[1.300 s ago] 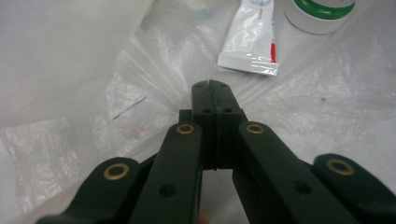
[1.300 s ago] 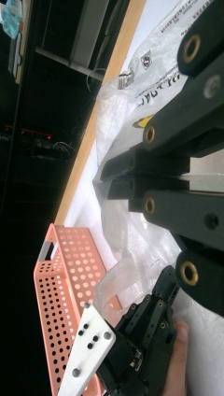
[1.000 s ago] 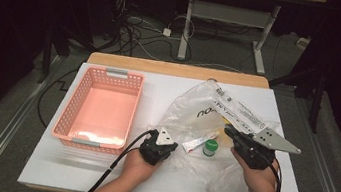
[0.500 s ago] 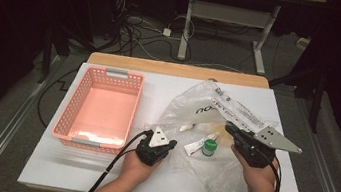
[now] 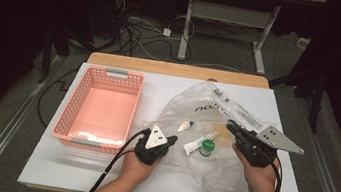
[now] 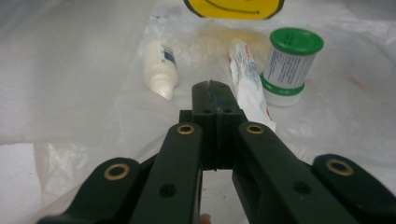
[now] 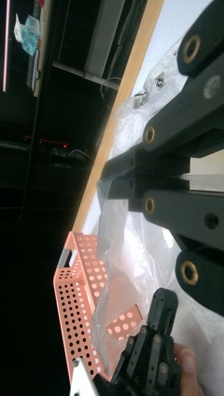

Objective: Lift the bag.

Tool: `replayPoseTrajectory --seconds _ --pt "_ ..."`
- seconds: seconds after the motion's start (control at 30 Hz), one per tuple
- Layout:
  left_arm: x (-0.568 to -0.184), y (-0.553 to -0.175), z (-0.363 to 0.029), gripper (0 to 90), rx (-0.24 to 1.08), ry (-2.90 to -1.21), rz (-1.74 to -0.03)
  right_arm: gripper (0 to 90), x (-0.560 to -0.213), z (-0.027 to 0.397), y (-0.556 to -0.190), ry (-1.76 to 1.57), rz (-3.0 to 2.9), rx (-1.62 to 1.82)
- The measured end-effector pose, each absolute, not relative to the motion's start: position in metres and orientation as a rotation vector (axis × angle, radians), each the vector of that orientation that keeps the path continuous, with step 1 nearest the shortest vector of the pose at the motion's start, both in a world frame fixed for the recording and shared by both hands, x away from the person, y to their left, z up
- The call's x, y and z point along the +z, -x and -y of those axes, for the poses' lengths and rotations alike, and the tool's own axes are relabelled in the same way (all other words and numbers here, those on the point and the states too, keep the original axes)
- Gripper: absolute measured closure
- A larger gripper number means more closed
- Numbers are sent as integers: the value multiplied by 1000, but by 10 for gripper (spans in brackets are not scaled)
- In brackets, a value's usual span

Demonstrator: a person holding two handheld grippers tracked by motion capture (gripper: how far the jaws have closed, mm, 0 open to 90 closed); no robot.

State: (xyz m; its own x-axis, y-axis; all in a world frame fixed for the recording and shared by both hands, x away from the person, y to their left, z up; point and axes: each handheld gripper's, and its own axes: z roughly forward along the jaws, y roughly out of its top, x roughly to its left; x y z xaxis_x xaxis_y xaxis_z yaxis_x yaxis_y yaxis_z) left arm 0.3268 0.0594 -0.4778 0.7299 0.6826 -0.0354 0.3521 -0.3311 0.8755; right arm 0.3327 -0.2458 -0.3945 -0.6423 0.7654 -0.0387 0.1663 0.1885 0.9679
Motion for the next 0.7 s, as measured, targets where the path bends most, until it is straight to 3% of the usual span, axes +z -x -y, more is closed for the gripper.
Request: replayPoseTrajectory --seconds 0.7 --pt "-441 -323 -69 883 583 -1823 -772 900 -378 268 -332 -904 -1794 1509"
